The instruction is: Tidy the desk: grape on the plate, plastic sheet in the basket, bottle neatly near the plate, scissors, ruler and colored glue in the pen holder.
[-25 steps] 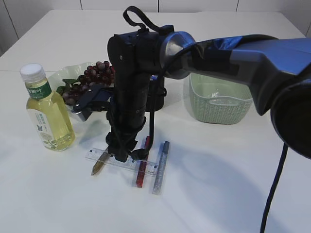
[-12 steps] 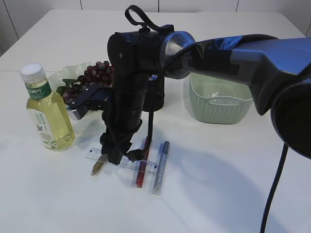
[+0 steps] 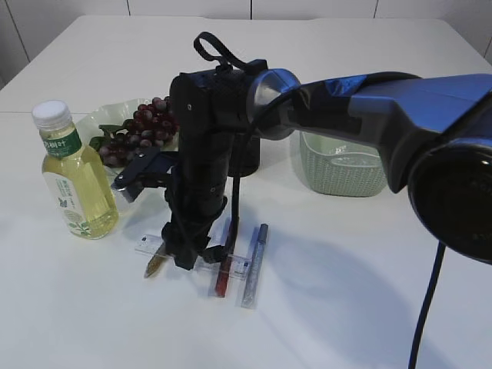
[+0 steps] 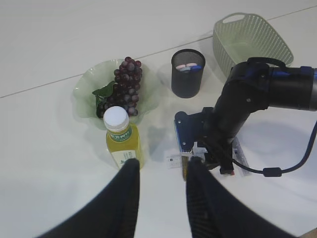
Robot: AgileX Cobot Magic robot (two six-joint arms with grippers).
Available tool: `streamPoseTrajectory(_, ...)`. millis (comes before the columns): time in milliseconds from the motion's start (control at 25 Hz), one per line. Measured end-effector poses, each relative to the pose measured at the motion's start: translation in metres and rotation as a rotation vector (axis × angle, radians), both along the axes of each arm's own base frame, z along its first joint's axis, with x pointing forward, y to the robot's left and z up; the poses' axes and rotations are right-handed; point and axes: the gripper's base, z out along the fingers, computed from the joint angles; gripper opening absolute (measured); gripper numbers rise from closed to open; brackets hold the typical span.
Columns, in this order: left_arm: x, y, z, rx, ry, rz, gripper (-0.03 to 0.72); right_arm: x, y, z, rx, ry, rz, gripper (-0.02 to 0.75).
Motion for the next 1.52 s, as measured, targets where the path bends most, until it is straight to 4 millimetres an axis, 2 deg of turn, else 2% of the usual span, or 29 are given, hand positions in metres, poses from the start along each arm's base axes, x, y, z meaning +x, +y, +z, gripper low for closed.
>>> streamPoseTrajectory(560,0.000,0.000,0.000,0.001,-0.001,0.001,0.240,0.002,0.001,-0.009,-0.007,-0.010,-0.001,0.494)
streamPoseTrajectory(800,0.000,0.000,0.000,0.001,-0.001,0.001,0.240,0.003,0.001,-0.020,-0.017,0.002,-0.001,0.494)
streamPoseTrajectory(1240,0.000,0.001,0.000,0.007,-0.006,0.007,0.239,0.003,0.002,-0.019,-0.017,0.001,0.001,0.491)
streamPoseTrajectory(1360,0.000,0.001,0.000,0.005,-0.005,0.008,0.239,0.003,0.001,-0.019,-0.020,0.006,0.002,0.452)
streamPoseTrajectory(1520,0.001,0.001,0.000,0.007,-0.007,0.009,0.239,0.003,0.001,-0.021,-0.025,0.013,0.003,0.343)
